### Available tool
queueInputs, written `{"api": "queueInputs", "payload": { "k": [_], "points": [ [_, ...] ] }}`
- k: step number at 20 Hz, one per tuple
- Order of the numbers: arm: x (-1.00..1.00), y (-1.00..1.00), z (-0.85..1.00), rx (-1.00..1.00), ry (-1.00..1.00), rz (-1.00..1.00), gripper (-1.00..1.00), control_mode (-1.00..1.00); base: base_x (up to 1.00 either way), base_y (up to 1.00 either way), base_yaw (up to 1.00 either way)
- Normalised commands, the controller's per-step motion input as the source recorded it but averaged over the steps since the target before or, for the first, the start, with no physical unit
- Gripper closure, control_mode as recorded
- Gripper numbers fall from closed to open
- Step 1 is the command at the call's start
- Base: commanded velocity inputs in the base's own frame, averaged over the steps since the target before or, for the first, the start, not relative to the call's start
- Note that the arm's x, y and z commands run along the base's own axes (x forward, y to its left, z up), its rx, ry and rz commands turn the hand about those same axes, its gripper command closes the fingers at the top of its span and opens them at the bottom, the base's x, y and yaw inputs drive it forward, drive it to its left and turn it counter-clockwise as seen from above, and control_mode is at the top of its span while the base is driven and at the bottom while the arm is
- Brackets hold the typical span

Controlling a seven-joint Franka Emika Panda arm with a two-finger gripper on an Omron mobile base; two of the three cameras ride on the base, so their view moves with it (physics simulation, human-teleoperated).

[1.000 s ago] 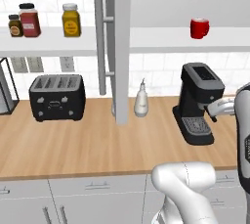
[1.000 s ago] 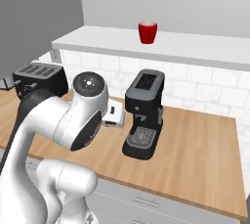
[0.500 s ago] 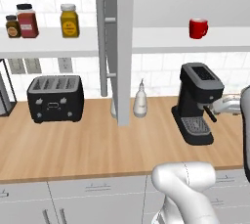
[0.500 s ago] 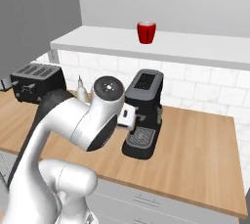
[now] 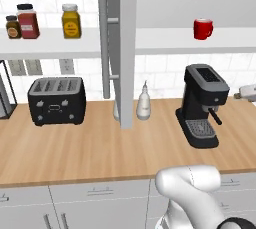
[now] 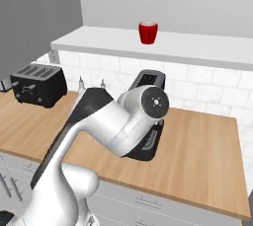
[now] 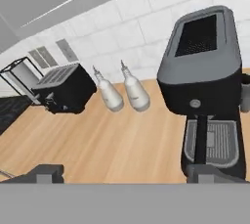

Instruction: Gather all objects into one cabinet and sort the glasses and bowls to opposite sides.

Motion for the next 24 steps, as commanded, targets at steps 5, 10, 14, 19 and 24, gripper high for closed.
{"api": "queueInputs", "payload": {
  "k": [5, 10, 14, 19, 24],
  "points": [
    [-0.08, -0.64, 1.0, -0.07, -0.37, 0.0, -1.0, -1.0, 0.0, 0.0, 0.0],
    [-0.01, -0.44, 1.0, -0.23, -0.28, 0.0, -1.0, -1.0, 0.0, 0.0, 0.0],
    [0.0, -0.01, 1.0, -0.35, -0.19, -0.05, -1.0, -1.0, 0.0, 0.0, 0.0],
    [0.2, 0.23, 0.79, -0.35, -0.09, -0.1, -1.0, -1.0, 0.0, 0.0, 0.0],
    [0.94, 0.29, 0.05, -0.1, 0.0, 0.0, -1.0, -1.0, 0.0, 0.0, 0.0]
  ]
}}
